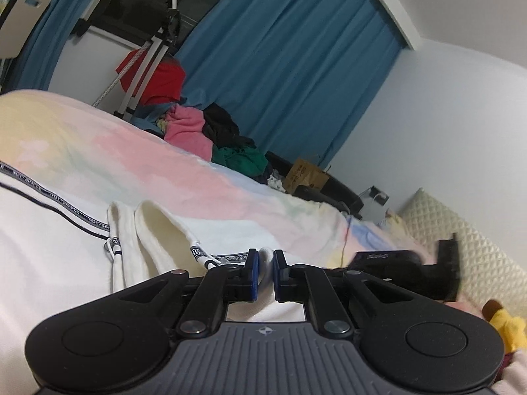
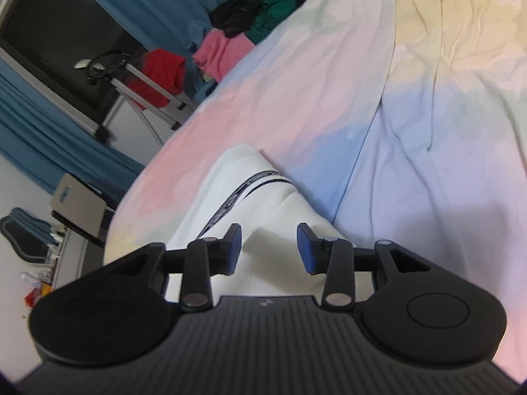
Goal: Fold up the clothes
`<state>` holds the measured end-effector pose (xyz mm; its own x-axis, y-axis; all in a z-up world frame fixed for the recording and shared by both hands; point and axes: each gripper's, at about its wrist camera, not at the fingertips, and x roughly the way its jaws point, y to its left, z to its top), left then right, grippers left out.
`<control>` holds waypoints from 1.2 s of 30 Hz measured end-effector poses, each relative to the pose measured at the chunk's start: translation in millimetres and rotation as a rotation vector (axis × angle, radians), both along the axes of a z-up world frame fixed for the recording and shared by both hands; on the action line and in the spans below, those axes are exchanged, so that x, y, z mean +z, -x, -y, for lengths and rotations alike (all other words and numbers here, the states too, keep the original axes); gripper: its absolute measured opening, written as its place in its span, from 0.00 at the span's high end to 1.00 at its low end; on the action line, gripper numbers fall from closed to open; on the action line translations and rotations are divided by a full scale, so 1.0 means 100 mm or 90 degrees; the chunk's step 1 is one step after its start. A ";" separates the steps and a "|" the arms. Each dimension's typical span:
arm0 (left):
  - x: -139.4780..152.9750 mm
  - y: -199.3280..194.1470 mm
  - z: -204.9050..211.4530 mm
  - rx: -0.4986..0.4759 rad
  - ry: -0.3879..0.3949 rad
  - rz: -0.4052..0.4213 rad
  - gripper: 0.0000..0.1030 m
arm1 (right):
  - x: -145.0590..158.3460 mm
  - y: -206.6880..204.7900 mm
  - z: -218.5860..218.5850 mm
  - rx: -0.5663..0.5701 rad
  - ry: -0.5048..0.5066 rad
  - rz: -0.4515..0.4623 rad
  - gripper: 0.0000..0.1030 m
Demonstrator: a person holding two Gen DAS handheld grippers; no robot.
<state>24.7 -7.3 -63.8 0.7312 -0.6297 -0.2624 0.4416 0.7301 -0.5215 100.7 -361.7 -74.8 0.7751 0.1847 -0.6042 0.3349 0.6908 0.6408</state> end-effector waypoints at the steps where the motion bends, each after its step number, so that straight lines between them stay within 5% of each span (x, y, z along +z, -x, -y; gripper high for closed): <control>1: 0.00 -0.01 0.00 -0.001 0.005 0.001 0.91 | -0.01 -0.07 -0.01 -0.003 0.010 -0.005 0.60; 7: -0.03 0.01 -0.02 -0.001 0.002 0.000 0.91 | -0.09 -0.37 -0.08 0.040 0.119 -0.070 0.48; 13: -0.08 -0.02 0.02 0.011 -0.019 -0.018 0.91 | -0.17 -0.24 0.04 0.024 0.057 -0.063 0.73; 17: -0.11 -0.03 -0.06 0.032 -0.005 -0.035 0.91 | -0.12 0.02 0.08 -0.013 0.000 -0.035 0.75; 23: -0.19 -0.11 -0.10 0.056 -0.018 -0.079 0.90 | -0.12 0.16 0.01 -0.012 0.033 -0.044 0.73; 29: -0.37 -0.19 0.02 0.079 -0.120 -0.131 0.88 | 0.00 0.19 -0.16 -0.022 0.131 -0.037 0.66; 33: -0.49 -0.25 0.04 0.088 -0.159 -0.159 0.86 | 0.19 0.32 -0.38 -0.013 0.229 0.055 0.61; 36: -0.47 -0.21 0.06 0.092 -0.171 -0.147 0.86 | 0.27 0.37 -0.57 0.036 0.275 0.125 0.30</control>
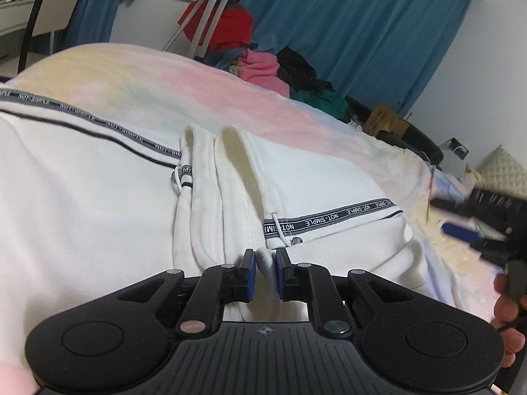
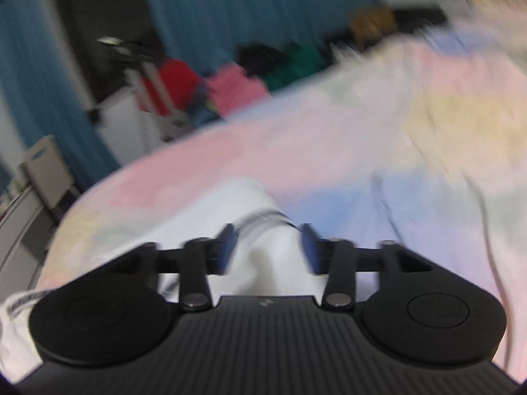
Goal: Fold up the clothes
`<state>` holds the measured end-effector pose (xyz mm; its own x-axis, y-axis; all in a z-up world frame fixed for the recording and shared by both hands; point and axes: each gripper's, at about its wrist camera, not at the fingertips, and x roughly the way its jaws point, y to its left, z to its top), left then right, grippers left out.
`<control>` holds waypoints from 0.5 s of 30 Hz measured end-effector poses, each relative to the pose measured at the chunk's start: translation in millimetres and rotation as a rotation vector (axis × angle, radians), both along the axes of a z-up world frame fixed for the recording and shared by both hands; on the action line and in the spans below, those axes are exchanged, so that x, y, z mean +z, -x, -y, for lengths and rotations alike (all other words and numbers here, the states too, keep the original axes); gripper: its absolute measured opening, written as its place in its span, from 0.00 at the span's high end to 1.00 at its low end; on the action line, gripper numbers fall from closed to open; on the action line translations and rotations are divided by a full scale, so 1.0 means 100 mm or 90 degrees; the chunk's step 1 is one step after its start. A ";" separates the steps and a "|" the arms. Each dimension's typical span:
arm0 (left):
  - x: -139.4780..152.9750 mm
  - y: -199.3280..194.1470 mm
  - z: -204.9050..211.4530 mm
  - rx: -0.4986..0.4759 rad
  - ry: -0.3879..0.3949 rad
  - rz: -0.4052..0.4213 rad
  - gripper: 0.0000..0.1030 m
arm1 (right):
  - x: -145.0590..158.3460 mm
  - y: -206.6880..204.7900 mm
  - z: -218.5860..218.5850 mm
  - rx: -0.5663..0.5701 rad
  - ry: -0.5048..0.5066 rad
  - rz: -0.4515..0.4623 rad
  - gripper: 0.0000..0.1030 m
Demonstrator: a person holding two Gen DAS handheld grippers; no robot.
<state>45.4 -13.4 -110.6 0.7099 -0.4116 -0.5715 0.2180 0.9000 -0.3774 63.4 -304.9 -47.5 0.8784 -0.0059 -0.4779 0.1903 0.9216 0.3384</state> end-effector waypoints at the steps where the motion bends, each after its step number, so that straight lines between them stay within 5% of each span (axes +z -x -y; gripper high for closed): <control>1: 0.01 0.01 0.00 0.001 -0.001 0.004 0.85 | 0.01 0.01 -0.06 0.021 0.015 0.014 0.26; 9: 0.18 0.21 -0.11 0.013 0.029 0.039 0.67 | -0.32 -0.18 -0.41 0.151 0.094 -0.039 0.27; 15: 0.42 0.45 -0.33 0.052 0.023 0.036 0.20 | -0.48 -0.24 -0.48 0.167 0.097 -0.062 0.24</control>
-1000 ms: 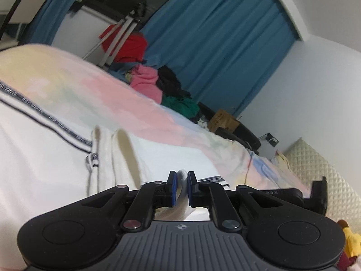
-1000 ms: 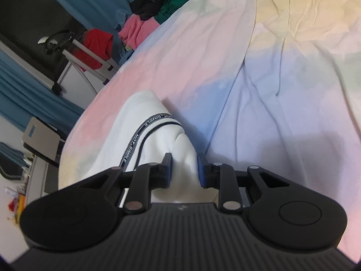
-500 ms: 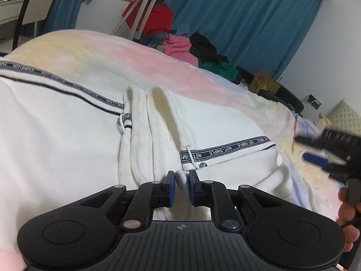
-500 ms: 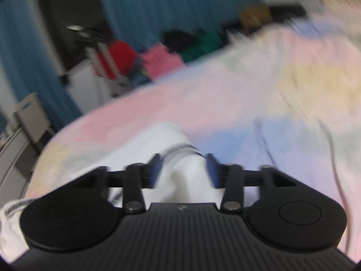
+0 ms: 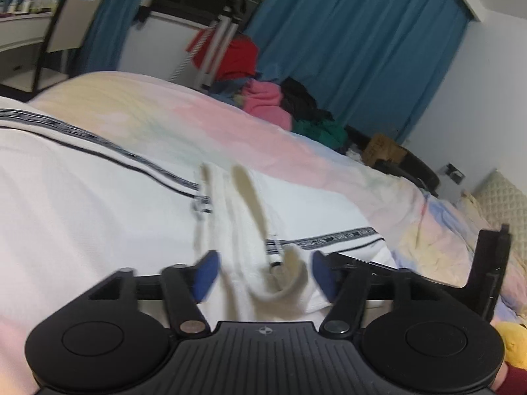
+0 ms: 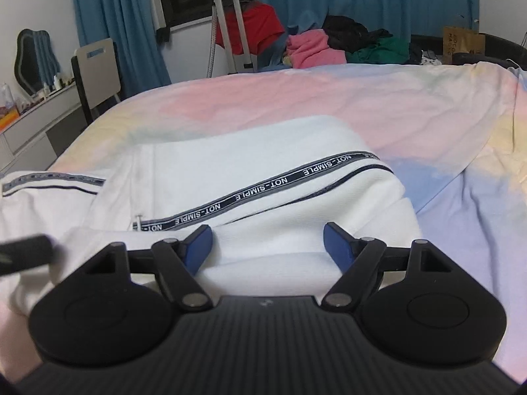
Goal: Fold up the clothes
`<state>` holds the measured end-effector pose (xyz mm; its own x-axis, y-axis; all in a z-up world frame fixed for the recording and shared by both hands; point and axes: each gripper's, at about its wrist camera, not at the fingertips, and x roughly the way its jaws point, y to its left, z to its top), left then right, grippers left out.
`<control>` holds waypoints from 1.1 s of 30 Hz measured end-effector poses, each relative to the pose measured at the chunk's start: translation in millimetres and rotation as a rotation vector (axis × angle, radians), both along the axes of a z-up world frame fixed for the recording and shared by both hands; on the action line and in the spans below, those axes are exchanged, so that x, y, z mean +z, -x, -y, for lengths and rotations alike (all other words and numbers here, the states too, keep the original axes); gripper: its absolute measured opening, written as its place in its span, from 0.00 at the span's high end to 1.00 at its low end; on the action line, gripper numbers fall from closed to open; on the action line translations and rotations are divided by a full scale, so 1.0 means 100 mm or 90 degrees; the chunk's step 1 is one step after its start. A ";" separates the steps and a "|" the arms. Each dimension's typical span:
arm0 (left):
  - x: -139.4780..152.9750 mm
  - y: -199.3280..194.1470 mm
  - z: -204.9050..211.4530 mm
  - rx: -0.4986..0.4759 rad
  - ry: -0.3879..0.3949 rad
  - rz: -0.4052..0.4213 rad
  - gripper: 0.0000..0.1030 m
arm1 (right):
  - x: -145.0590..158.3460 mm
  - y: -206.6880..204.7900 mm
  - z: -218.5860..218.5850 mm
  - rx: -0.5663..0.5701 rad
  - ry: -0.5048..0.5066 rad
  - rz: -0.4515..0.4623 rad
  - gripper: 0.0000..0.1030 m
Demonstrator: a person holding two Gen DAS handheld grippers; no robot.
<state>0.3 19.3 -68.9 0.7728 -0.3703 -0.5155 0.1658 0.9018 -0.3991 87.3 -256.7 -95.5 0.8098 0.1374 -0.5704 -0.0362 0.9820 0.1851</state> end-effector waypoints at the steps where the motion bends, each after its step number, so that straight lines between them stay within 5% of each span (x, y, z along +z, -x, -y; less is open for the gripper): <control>1: 0.04 0.01 -0.07 0.017 -0.001 -0.010 0.16 | 0.00 0.00 0.00 -0.001 -0.002 0.000 0.24; 5: 0.12 0.00 -0.54 0.117 0.043 -0.093 0.04 | -0.01 0.00 -0.01 -0.004 -0.012 0.000 0.25; 14: -0.19 0.00 -1.81 0.354 0.259 -0.287 0.04 | -0.01 -0.02 -0.05 -0.012 -0.014 0.000 0.24; 18: -0.41 -0.10 -2.14 0.419 0.360 -0.294 0.08 | 0.00 -0.02 -0.07 -0.015 -0.013 0.001 0.24; 22: -0.43 -0.25 -2.22 0.450 0.347 -0.239 0.12 | 0.02 -0.02 -0.08 -0.018 -0.012 0.001 0.25; 28: -0.40 -0.30 -2.38 0.512 0.306 -0.169 0.47 | 0.22 0.11 -0.24 0.037 -0.024 0.055 0.25; 33: -0.27 -0.26 -2.42 0.507 0.261 -0.118 0.80 | 0.02 0.09 -0.54 0.109 0.027 -0.002 0.24</control>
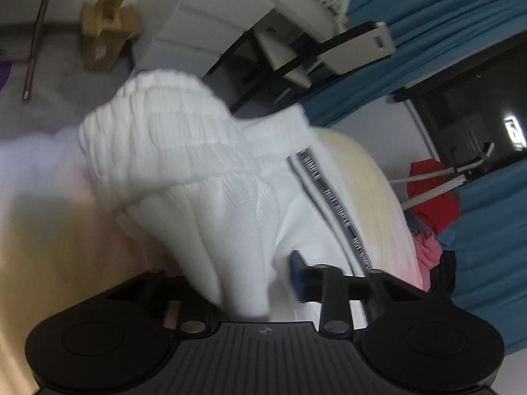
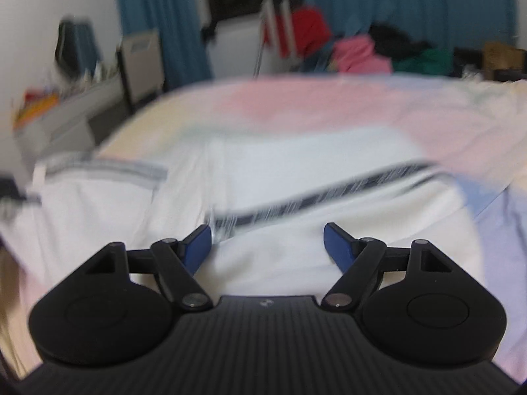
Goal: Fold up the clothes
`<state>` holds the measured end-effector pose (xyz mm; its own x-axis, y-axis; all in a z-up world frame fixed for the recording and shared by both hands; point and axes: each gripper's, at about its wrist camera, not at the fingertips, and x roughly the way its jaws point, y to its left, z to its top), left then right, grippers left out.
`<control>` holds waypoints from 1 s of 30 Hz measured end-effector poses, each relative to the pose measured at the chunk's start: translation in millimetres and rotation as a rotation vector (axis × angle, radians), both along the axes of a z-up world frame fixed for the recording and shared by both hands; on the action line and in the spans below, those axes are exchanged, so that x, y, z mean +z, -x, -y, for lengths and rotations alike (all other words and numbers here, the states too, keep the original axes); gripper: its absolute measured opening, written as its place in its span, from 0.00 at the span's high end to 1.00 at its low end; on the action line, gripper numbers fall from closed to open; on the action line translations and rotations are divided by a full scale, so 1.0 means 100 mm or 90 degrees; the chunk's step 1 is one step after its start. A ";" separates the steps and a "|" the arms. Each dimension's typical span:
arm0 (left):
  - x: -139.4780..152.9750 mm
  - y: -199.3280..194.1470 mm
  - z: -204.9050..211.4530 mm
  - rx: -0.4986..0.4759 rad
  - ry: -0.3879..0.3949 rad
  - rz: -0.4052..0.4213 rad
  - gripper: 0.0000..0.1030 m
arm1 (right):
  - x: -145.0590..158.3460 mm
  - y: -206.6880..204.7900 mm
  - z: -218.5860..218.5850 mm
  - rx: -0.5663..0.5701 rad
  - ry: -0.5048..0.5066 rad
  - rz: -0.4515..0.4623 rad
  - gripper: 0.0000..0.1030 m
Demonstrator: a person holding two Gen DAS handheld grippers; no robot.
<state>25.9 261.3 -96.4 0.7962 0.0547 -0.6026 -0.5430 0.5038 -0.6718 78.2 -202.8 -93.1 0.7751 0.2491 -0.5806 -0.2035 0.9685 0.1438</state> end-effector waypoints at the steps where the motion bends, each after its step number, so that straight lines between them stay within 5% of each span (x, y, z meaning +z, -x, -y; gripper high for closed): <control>1: 0.09 0.02 0.06 -0.005 -0.030 0.012 0.82 | -0.03 0.01 -0.02 0.002 0.008 0.002 0.24; 8: 0.95 0.16 0.91 -0.052 -0.314 0.119 0.85 | 0.18 0.04 0.24 -0.043 -0.093 -0.026 0.26; 17: 1.65 0.23 2.59 -0.113 -0.513 0.282 0.85 | 0.63 0.26 0.91 -0.200 -0.146 0.040 0.26; 24: 1.21 0.13 4.17 -0.254 -0.653 0.324 0.85 | 0.72 0.43 1.72 -0.350 -0.258 0.065 0.24; 30: 0.21 0.02 5.17 -0.508 -0.765 0.203 0.84 | 0.51 0.44 2.14 -0.392 -0.403 0.036 0.23</control>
<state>24.4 -256.1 -75.3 0.9421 -0.1241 -0.3115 0.2271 0.9196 0.3205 34.3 -416.8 -42.5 0.9008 0.0389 -0.4325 0.3056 0.6508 0.6951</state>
